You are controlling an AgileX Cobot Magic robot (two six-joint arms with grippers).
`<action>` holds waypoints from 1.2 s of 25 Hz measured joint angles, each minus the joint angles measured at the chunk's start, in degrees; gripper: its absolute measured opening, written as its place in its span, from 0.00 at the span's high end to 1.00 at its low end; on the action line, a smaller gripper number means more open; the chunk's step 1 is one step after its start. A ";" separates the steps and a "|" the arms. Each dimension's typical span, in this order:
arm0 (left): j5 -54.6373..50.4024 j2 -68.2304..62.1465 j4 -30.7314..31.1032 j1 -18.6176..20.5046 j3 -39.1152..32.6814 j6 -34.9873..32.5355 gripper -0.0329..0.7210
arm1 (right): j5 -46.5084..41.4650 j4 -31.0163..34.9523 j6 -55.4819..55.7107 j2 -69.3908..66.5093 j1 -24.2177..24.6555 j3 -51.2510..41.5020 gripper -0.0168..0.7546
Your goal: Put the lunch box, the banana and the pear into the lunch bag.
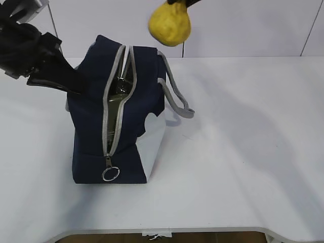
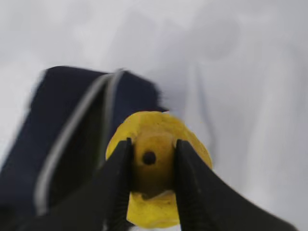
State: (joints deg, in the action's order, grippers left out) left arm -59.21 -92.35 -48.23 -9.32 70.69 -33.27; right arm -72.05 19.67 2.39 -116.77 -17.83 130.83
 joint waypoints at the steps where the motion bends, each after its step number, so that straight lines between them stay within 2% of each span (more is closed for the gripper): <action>1: -0.10 0.00 0.00 0.00 0.00 0.00 0.96 | -0.11 3.54 -1.10 0.53 -0.12 -0.86 0.70; 3: -0.10 0.00 0.00 0.00 0.00 0.00 0.96 | -0.11 7.95 -2.95 0.78 -0.79 -2.23 0.70; 12: -0.21 0.00 0.02 0.00 0.00 0.00 0.96 | 0.03 16.90 -7.35 -4.24 -4.82 -4.22 0.70; 24: -1.03 0.00 0.22 0.00 0.00 0.00 0.96 | 0.37 17.38 -8.61 -12.15 -5.10 -4.46 0.69; 28: -1.04 0.00 0.22 0.00 0.00 0.00 0.96 | 0.48 17.78 -8.98 -12.15 -5.10 -4.46 0.54; 30: -1.04 0.00 0.22 0.00 0.00 0.00 0.96 | 0.48 17.81 -9.08 -12.15 -5.10 -3.43 0.38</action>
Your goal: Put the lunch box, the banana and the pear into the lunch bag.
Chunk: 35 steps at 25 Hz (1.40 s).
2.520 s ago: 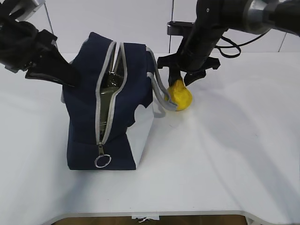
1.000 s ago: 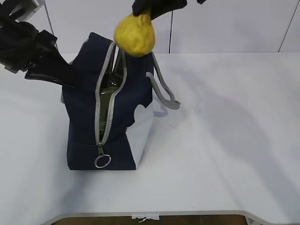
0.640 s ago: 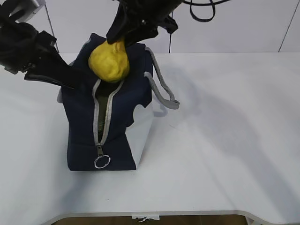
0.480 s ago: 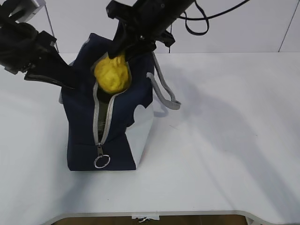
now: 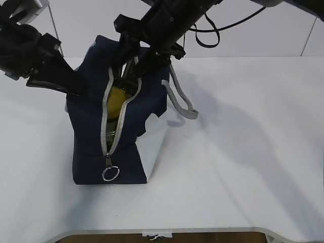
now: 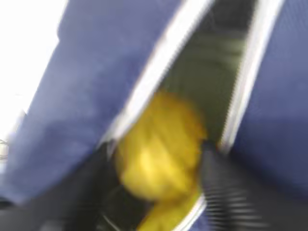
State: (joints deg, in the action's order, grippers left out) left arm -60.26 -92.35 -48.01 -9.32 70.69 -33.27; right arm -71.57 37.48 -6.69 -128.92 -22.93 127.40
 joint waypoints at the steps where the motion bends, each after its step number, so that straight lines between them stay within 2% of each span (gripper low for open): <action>1: 0.00 0.00 0.00 0.00 0.00 0.00 0.96 | 0.00 0.00 0.00 0.00 0.00 0.82 0.34; 3: 0.00 0.00 0.00 0.00 0.00 0.00 0.96 | 0.00 0.00 -0.03 0.00 0.00 3.47 0.28; 6: 0.00 0.00 0.27 0.00 0.00 0.00 0.96 | 0.00 -1.91 0.17 0.29 -0.10 6.64 0.26; 10: 0.00 0.00 1.31 0.00 0.00 0.00 0.96 | -0.11 -11.20 2.84 3.54 -0.10 6.98 0.26; 13: 0.00 0.00 1.55 0.00 0.00 0.00 0.96 | -0.11 -14.67 4.31 6.55 -0.10 3.78 0.26; 20: 0.00 0.00 1.68 0.00 0.00 0.00 0.96 | -0.11 -15.19 5.32 7.94 -0.10 -5.39 0.26; 28: 0.00 0.00 1.81 0.00 0.00 0.00 0.96 | -0.11 -14.85 5.69 5.36 -0.10 -6.30 0.27; 31: 0.00 0.00 1.81 0.00 0.00 0.00 0.96 | -0.11 -13.19 5.69 4.23 -0.10 -6.30 0.41; 35: 0.00 0.00 1.81 0.00 0.00 0.00 0.96 | -0.01 -13.19 5.69 4.24 -0.10 -6.30 0.83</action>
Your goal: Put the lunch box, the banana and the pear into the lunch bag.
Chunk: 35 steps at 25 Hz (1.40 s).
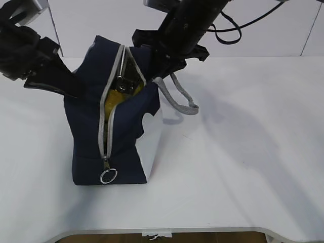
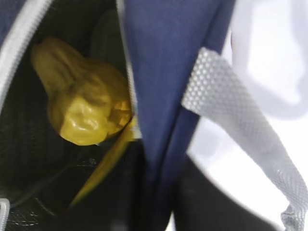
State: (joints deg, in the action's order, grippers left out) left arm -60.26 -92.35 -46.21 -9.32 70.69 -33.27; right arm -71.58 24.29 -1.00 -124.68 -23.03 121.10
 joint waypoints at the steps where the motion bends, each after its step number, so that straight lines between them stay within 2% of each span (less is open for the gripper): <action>1: 0.00 0.00 -0.13 0.00 0.00 0.00 0.96 | 0.00 -0.52 0.00 0.25 0.00 0.00 0.91; 3: 0.00 0.00 -0.79 0.00 0.00 0.00 0.96 | 0.00 -2.36 0.00 1.07 0.00 -0.20 0.97; 7: 0.00 0.00 -7.83 -0.50 0.00 0.00 0.96 | -0.33 -5.65 0.00 4.31 0.00 -0.36 0.97; 11: 0.38 0.00 -9.69 -1.17 0.00 0.00 0.96 | -0.96 -11.11 1.00 7.39 0.00 -0.36 0.98; 13: 2.61 -1.33 -13.18 -4.74 0.00 0.00 0.96 | -1.28 -13.70 2.26 8.28 0.00 -0.36 0.98; 17: 5.05 -3.60 -14.11 -7.68 1.15 -0.83 0.96 | -1.66 -16.29 3.67 9.05 0.00 -0.36 0.98; 24: 5.64 -8.22 -15.37 -9.74 5.95 -1.11 0.96 | -1.66 -17.73 5.41 9.05 0.00 -0.36 0.97; 26: 5.62 -8.35 -15.37 -9.85 5.95 -1.11 0.96 | -1.66 -17.83 5.41 8.84 0.00 -0.36 0.92; 28: 5.72 -8.43 -15.47 -9.84 6.05 -1.11 0.93 | -1.12 -17.83 5.45 8.72 0.00 -0.36 0.82; 29: 5.86 -8.43 -15.33 -9.84 6.05 -1.11 0.91 | -0.87 -17.83 5.45 8.68 0.00 -0.36 0.73; 32: 5.74 -8.48 -15.33 -9.84 6.05 -1.16 0.74 | -0.74 -17.83 5.45 8.54 0.00 -0.36 0.50; 35: 4.15 -8.48 -15.21 -9.84 6.78 -1.16 0.55 | -0.65 -17.83 5.45 8.54 0.00 -0.36 0.44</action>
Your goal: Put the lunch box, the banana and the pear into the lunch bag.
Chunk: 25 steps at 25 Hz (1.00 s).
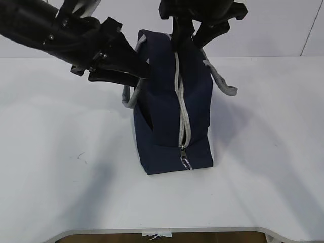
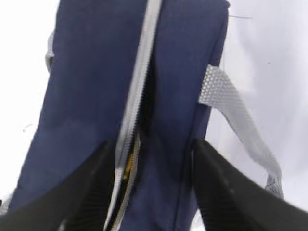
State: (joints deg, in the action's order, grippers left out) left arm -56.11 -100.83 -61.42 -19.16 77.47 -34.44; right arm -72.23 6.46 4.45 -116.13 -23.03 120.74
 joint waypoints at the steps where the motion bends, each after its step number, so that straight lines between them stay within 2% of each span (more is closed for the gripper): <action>1: -0.36 0.00 0.00 0.12 0.00 0.00 0.55 | 0.04 0.00 0.00 0.13 0.00 0.00 0.43; 2: -0.36 0.00 0.00 0.12 0.00 0.00 0.55 | 0.04 0.00 0.00 0.47 0.00 0.00 0.43; 3: -3.03 0.00 0.10 0.86 0.95 0.00 0.46 | 0.04 0.00 0.00 0.90 0.00 0.00 0.43; 10: -11.84 2.88 1.81 3.63 2.38 0.83 0.44 | 0.04 0.00 -4.45 8.58 0.00 -1.99 0.42; 15: -12.81 4.47 11.00 3.72 2.38 6.04 0.44 | 0.04 0.00 -5.50 15.73 0.00 -9.27 0.42; 18: -13.21 5.79 19.08 3.72 2.38 11.02 0.45 | 0.04 0.00 -5.98 20.36 0.00 -15.02 0.42; 19: -13.21 5.79 19.08 3.72 2.38 11.02 0.45 | 0.61 0.00 -6.20 22.13 0.00 -17.04 0.42; 20: -13.21 5.79 19.08 3.72 2.38 11.02 0.45 | 1.73 0.21 -6.30 23.71 0.00 -19.72 0.42; 21: -13.51 7.34 28.33 2.62 2.38 16.78 0.47 | 3.84 0.59 -6.53 25.59 0.00 -22.63 0.42; 23: -13.63 8.85 34.47 0.93 2.38 20.35 0.48 | 9.39 1.69 -7.12 29.17 0.00 -28.74 0.42; 25: -13.75 9.42 36.13 0.23 2.38 21.25 0.48 | 14.89 3.24 -8.48 32.49 0.00 -35.12 0.42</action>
State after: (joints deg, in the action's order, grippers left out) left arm -69.86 -91.41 -25.28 -18.93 79.86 -13.19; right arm -57.34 9.70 -4.03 -83.65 -23.03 85.62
